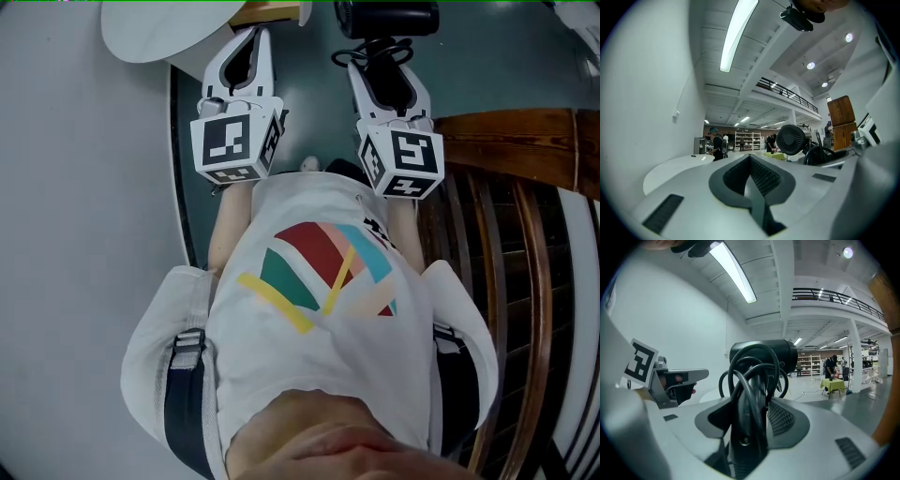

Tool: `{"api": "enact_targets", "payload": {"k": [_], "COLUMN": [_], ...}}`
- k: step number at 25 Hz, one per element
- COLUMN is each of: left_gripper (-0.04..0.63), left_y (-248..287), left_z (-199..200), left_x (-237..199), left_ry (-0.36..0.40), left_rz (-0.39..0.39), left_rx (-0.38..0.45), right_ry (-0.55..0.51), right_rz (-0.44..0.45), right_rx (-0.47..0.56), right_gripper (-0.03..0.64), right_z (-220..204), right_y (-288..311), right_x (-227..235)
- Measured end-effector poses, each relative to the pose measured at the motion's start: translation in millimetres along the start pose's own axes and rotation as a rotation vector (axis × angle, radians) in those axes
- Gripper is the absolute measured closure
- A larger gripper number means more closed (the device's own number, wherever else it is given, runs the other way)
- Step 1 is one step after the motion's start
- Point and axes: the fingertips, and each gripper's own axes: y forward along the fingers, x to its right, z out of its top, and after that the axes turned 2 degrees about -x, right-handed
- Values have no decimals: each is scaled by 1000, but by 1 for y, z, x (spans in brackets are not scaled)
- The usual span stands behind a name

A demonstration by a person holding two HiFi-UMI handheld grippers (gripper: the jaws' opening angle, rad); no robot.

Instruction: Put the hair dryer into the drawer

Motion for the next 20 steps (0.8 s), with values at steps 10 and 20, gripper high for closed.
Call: {"api": "enact_targets", "payload": {"k": [10,20], "left_gripper": [580,581], "left_y": [3,23], "left_z": [11,3], "left_x": [-27,-38], "left_ry": [-8,-42], "left_rz": [32,60], "left_rx": [36,40], "right_ry": [24,12], "right_rz": [-4,19], "right_rx": [-11,10], "right_gripper": [396,396], "right_z": [2,6], "right_y": [15,39], "right_x": [2,8]}}
